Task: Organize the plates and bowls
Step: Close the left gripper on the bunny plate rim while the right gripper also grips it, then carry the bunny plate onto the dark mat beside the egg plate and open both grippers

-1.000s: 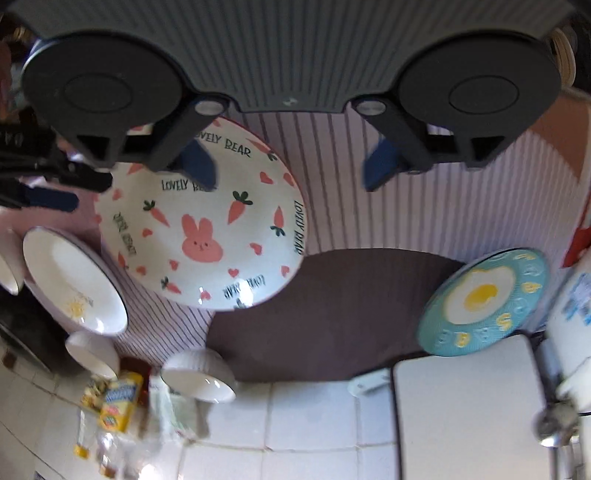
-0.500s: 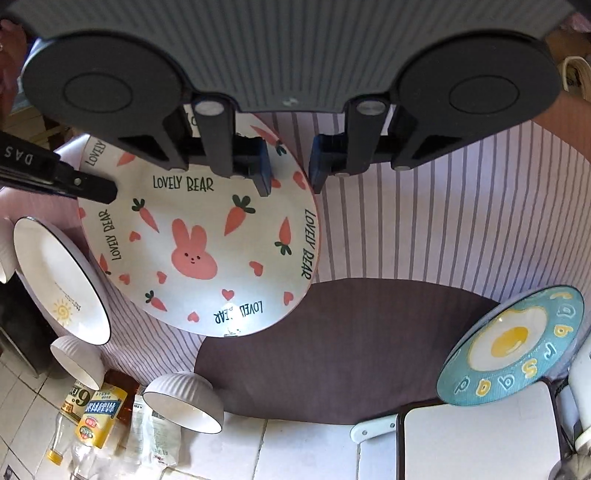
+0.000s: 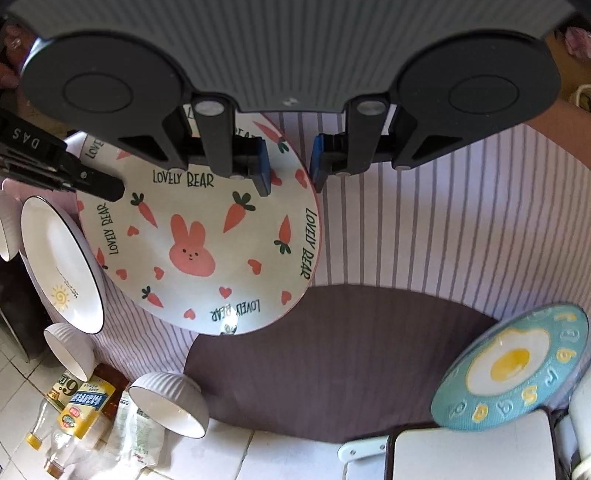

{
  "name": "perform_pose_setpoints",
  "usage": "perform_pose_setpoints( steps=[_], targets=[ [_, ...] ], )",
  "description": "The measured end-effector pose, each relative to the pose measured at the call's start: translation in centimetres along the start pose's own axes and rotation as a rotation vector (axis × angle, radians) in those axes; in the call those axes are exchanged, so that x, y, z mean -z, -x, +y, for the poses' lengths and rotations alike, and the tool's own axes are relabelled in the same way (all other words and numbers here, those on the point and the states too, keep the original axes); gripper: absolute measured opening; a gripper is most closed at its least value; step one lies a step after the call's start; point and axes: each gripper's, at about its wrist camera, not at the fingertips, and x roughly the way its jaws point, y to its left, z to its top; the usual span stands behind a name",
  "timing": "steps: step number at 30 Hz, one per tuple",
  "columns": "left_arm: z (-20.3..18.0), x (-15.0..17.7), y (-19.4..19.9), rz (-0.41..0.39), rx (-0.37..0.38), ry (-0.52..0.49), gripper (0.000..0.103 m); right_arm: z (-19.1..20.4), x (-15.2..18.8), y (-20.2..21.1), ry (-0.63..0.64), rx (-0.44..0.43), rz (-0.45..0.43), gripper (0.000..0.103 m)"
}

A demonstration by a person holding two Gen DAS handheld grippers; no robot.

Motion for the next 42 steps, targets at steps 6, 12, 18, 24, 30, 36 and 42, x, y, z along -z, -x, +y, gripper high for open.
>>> perform_pose_setpoints(
  steps=[6, 12, 18, 24, 30, 36, 42],
  targets=[
    [0.6, -1.1, 2.0, -0.032, -0.002, 0.030, 0.020, 0.5, -1.7, 0.9, 0.020, -0.047, -0.014, 0.022],
    [0.8, -4.8, 3.7, -0.070, -0.043, -0.007, 0.020, 2.3, -4.4, 0.9, 0.097, -0.077, -0.053, 0.023],
    [1.8, -8.6, 3.3, -0.112, -0.052, -0.001, 0.021, 3.2, -8.1, -0.5, 0.158, -0.091, -0.078, 0.024],
    [3.4, -11.0, 1.1, -0.104, -0.083, 0.016, 0.021, 3.7, -10.9, -3.6, 0.157, -0.101, -0.084, 0.024],
    [5.2, -13.3, -1.3, -0.028, -0.074, 0.104, 0.021, 4.2, -11.3, -6.4, 0.122, -0.076, -0.075, 0.025],
    [5.2, -14.7, -3.3, -0.001, -0.076, 0.063, 0.021, 3.3, -12.5, -8.7, 0.132, -0.080, -0.051, 0.025],
    [6.5, -14.4, -5.6, 0.069, -0.040, 0.147, 0.021, 2.7, -12.4, -9.9, 0.114, -0.064, -0.043, 0.026]
  ],
)
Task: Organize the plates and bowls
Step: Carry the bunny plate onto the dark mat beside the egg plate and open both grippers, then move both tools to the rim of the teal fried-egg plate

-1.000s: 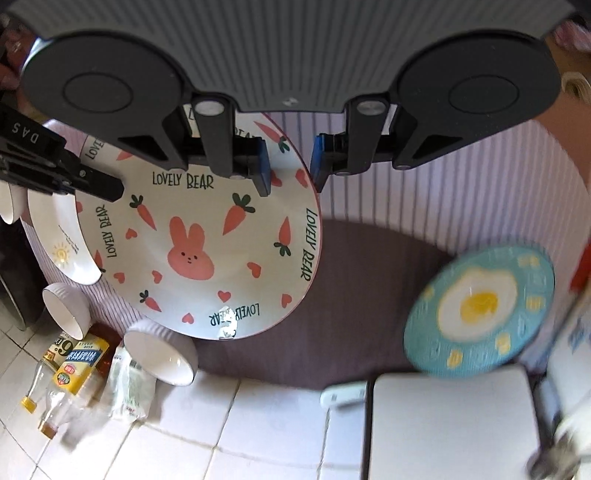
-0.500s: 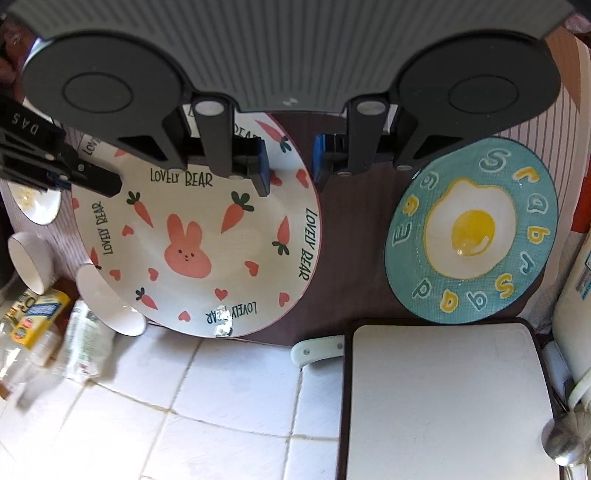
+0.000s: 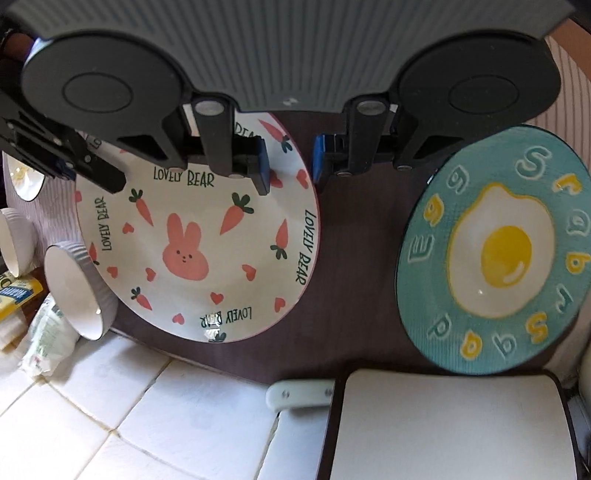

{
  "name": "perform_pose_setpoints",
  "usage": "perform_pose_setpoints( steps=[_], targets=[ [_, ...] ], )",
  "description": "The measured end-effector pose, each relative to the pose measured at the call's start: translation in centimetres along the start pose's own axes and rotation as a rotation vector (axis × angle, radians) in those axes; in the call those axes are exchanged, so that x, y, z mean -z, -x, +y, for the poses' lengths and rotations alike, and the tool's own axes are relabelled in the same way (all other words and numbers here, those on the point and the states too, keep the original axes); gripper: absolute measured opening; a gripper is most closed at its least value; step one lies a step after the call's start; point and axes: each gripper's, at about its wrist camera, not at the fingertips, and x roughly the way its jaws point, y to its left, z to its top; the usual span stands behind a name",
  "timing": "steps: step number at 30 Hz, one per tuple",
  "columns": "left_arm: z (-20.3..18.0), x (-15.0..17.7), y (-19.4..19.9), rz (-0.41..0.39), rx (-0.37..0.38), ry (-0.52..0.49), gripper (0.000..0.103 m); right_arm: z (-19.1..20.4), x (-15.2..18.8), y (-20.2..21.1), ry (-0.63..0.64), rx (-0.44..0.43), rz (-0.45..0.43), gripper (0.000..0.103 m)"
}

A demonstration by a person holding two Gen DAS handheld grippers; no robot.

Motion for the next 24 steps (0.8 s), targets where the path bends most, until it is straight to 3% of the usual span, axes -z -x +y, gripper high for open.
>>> perform_pose_setpoints(
  steps=[4, 6, 9, 12, 14, 16, 18, 21, 24],
  targets=[
    [-0.3, 0.2, -0.9, 0.020, -0.018, 0.003, 0.021, 0.2, 0.6, -0.9, 0.027, 0.027, 0.044, 0.026],
    [-1.1, 0.2, -0.8, 0.027, -0.048, -0.045, 0.022, 0.6, 0.9, -1.0, 0.078, 0.050, 0.045, 0.026],
    [-2.3, -0.2, -0.5, 0.042, -0.102, -0.127, 0.022, 0.4, 0.6, -1.2, 0.058, 0.053, 0.069, 0.026],
    [-2.9, -0.4, 1.2, 0.033, -0.115, -0.147, 0.022, 1.0, 0.0, -0.7, 0.096, 0.145, 0.068, 0.027],
    [-3.0, -0.5, 3.0, 0.022, -0.095, -0.127, 0.024, 1.6, -0.3, 0.6, 0.123, 0.180, 0.039, 0.037],
    [-3.2, -0.3, 5.1, 0.015, -0.090, -0.129, 0.031, 2.1, -0.8, 2.0, 0.125, 0.185, 0.013, 0.053],
    [-3.2, -0.1, 6.8, 0.041, -0.099, -0.145, 0.040, 2.7, -1.3, 3.6, 0.126, 0.158, -0.013, 0.056],
    [-2.4, 0.4, 9.6, 0.059, -0.106, -0.134, 0.040, 3.6, -2.0, 5.6, 0.136, 0.062, -0.011, 0.058],
    [-1.1, 0.8, 12.7, 0.045, -0.087, -0.095, 0.041, 4.5, -2.5, 7.2, 0.136, 0.028, -0.004, 0.058]
  ],
)
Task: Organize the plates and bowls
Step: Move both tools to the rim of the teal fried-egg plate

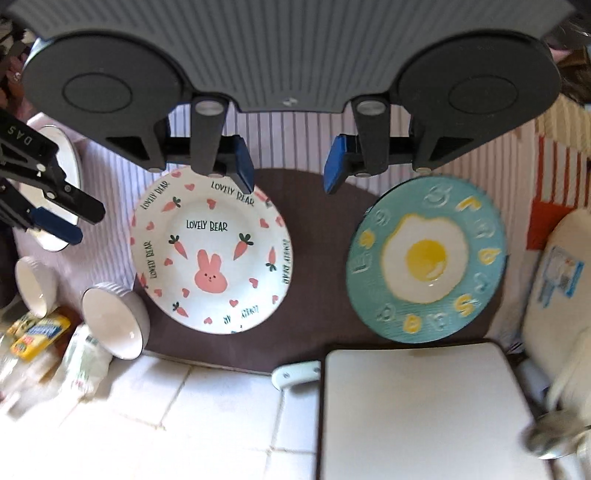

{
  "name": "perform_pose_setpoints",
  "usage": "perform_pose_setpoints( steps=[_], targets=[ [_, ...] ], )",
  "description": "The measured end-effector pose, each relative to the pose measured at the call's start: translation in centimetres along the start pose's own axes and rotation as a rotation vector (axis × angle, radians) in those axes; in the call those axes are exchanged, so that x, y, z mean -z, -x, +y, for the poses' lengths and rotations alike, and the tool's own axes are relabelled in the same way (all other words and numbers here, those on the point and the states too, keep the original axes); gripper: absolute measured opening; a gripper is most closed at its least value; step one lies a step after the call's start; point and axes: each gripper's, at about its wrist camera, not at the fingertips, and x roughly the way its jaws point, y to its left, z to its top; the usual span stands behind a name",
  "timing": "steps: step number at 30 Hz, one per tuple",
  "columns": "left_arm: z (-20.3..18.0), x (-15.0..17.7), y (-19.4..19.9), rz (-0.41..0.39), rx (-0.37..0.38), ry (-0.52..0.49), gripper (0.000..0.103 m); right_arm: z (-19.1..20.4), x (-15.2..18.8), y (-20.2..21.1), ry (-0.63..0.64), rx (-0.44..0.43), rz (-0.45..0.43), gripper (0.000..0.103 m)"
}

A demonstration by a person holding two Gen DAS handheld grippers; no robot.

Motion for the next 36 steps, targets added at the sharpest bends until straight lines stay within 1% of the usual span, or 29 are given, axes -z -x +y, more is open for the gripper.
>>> perform_pose_setpoints(
  steps=[2, 3, 6, 9, 11, 14, 18, 21, 25, 27, 30, 31, 33, 36],
  targets=[
    [0.9, 0.5, 1.7, -0.020, -0.009, 0.012, 0.042, 0.3, -0.2, 1.1, -0.023, -0.050, -0.020, 0.062],
    [1.5, 0.8, 2.3, -0.030, -0.016, 0.021, 0.044, 0.5, -0.4, 1.5, -0.032, -0.083, -0.024, 0.063],
    [3.3, 1.5, 4.2, -0.073, -0.030, 0.069, 0.046, 1.7, -0.8, 2.2, -0.019, -0.138, -0.034, 0.063],
    [4.6, 2.1, 5.8, -0.121, -0.091, 0.125, 0.047, 3.3, -0.9, 2.7, 0.019, -0.164, -0.072, 0.063],
    [5.5, 2.3, 6.6, -0.150, -0.111, 0.149, 0.048, 4.2, -1.2, 2.7, 0.034, -0.190, -0.088, 0.063],
    [7.0, 2.4, 7.2, -0.171, -0.095, 0.191, 0.049, 5.5, -1.8, 2.0, 0.066, -0.216, -0.099, 0.063],
    [8.2, 2.8, 7.3, -0.208, -0.114, 0.218, 0.052, 7.2, -2.9, 1.1, 0.114, -0.240, -0.083, 0.063],
    [9.1, 3.4, 6.9, -0.214, -0.121, 0.245, 0.056, 8.3, -3.3, 0.3, 0.128, -0.254, -0.060, 0.063],
    [9.9, 3.8, 6.4, -0.214, -0.150, 0.207, 0.062, 9.7, -3.5, -0.6, 0.152, -0.266, -0.046, 0.063],
    [10.5, 3.8, 6.3, -0.229, -0.162, 0.182, 0.068, 10.4, -3.8, -1.2, 0.148, -0.264, -0.036, 0.063],
    [11.3, 3.8, 5.7, -0.264, -0.213, 0.132, 0.076, 11.2, -4.0, -2.3, 0.128, -0.271, -0.023, 0.063],
    [11.7, 3.8, 5.4, -0.274, -0.221, 0.110, 0.077, 11.6, -4.1, -2.8, 0.122, -0.267, -0.016, 0.063],
    [12.8, 3.7, 4.7, -0.275, -0.218, 0.083, 0.082, 12.3, -4.3, -3.9, 0.113, -0.254, -0.001, 0.063],
    [14.4, 3.0, 2.9, -0.246, -0.187, 0.026, 0.083, 13.3, -4.4, -5.8, 0.097, -0.234, 0.012, 0.063]
  ],
)
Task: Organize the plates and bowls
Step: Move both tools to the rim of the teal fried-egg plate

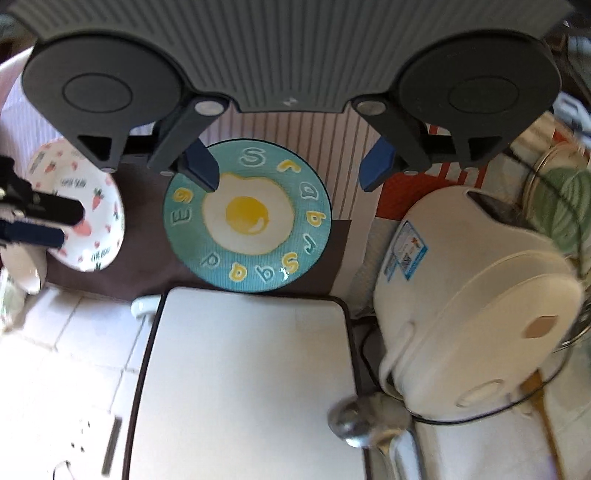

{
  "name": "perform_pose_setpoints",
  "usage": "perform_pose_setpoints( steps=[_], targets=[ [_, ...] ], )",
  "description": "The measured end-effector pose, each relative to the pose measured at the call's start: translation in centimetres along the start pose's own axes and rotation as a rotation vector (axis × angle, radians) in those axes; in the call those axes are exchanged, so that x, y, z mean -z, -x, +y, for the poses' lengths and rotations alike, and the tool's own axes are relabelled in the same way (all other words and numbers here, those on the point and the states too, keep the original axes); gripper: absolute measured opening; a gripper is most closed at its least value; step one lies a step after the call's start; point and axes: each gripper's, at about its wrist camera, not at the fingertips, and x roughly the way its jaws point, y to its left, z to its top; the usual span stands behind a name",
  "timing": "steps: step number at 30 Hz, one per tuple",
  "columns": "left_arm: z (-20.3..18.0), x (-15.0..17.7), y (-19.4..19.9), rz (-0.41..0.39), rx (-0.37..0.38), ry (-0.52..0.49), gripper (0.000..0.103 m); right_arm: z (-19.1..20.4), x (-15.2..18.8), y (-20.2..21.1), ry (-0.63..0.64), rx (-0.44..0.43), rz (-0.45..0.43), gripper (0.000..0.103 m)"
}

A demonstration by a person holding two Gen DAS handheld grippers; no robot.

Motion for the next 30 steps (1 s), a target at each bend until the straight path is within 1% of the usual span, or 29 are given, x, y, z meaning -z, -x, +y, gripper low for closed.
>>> perform_pose_setpoints(
  steps=[2, 5, 6, 9, 12, 14, 16, 19, 22, 23, 25, 28, 30],
  targets=[
    [1.0, -0.3, -1.5, 0.010, 0.031, -0.028, 0.083, 0.6, 0.3, -1.5, -0.007, 0.020, 0.015, 0.063],
    [3.0, -0.6, -3.8, 0.014, 0.084, -0.006, 0.083, 1.4, 0.9, -3.8, -0.037, 0.069, 0.043, 0.063],
    [3.5, -0.6, -4.6, 0.016, 0.089, 0.000, 0.083, 1.7, 1.2, -4.5, -0.053, 0.085, 0.052, 0.063],
    [4.4, -0.4, -6.8, 0.009, 0.077, -0.040, 0.083, 2.5, 2.2, -5.9, -0.104, 0.125, 0.055, 0.063],
    [4.7, 0.0, -8.9, -0.019, 0.079, -0.100, 0.083, 2.8, 3.4, -7.0, -0.170, 0.150, 0.016, 0.063],
    [4.9, 0.2, -10.3, -0.035, 0.087, -0.102, 0.083, 2.8, 4.5, -8.2, -0.206, 0.185, -0.006, 0.063],
    [4.9, 0.1, -11.5, -0.030, 0.101, -0.097, 0.083, 2.6, 5.3, -9.3, -0.252, 0.235, -0.014, 0.063],
    [4.8, -0.2, -13.1, -0.022, 0.116, -0.117, 0.083, 2.3, 5.9, -10.8, -0.306, 0.273, -0.017, 0.063],
    [4.5, -0.3, -14.7, 0.002, 0.082, -0.159, 0.083, 2.1, 6.5, -12.0, -0.336, 0.284, -0.004, 0.062],
    [4.5, -0.4, -15.2, 0.015, 0.069, -0.165, 0.082, 2.1, 6.5, -12.2, -0.343, 0.267, -0.003, 0.062],
    [4.6, -0.6, -15.7, 0.030, 0.085, -0.154, 0.081, 2.8, 6.5, -12.0, -0.335, 0.239, -0.031, 0.062],
    [4.6, -0.7, -15.9, 0.022, 0.102, -0.165, 0.081, 3.6, 6.5, -12.4, -0.300, 0.311, -0.034, 0.062],
    [4.5, -0.7, -16.2, 0.042, 0.112, -0.177, 0.078, 3.5, 6.6, -12.3, -0.334, 0.341, -0.050, 0.062]
  ],
)
